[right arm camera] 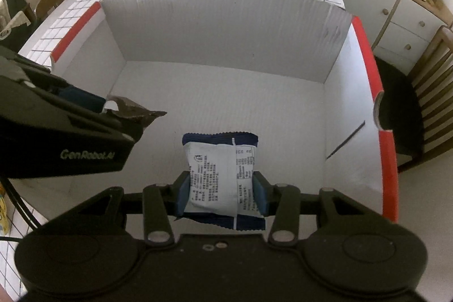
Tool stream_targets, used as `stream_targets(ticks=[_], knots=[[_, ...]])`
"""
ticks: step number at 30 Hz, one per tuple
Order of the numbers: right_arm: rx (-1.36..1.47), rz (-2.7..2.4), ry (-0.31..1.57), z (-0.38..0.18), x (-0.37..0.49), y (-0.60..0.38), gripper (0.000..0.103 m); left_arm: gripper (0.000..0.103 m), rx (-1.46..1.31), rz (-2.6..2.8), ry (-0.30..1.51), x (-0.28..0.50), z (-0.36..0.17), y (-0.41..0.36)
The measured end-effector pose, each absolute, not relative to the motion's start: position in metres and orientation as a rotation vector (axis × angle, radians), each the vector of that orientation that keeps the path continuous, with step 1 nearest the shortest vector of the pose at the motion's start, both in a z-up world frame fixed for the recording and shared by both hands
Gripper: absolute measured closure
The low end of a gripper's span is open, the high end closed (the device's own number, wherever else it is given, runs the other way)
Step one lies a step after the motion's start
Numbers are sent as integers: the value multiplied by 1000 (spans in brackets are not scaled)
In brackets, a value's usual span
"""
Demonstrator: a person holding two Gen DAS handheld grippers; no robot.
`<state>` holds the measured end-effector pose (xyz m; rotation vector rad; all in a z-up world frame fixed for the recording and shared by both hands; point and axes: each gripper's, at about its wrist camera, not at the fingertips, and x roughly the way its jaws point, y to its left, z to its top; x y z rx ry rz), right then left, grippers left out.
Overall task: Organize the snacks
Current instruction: 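Carry both held packets up and over the open red box, then open both grippers to drop the packets into the red box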
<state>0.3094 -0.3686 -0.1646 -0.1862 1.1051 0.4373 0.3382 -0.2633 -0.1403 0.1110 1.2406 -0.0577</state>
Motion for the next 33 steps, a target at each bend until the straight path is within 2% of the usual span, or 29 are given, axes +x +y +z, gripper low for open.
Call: stream_targets(ticks=[5,8,11,13,15,19,24,27,33], knots=[[-187,441,1108,-165,312,-365,59,61,106,-51,1254,336,-144,-264],[-181,447,1098,-163,311,-366,57,53,99,-51,1245,335,-142,-262],[-170,450,1080,-157,310,-368,51,53,81,-61,1228,333,-138,-260],[-152,452,1060,-151,309,-371,46,48,71,-66,1212,329,-134,-259],[-136,454,1036,-143,307,-374,36,45,56,-66,1188,324,-128,-255],[-108,454,1008,-130,300,-378,34,45,30,-68,1152,313,-115,-249],[-101,469,948,-109,283,-376,25,45,8,-64,1091,295,-96,-237],[-88,477,911,-97,273,-373,23,40,-21,-66,1050,282,-84,-225],[-57,484,853,-73,246,-362,17,39,-52,-76,976,252,-62,-199]])
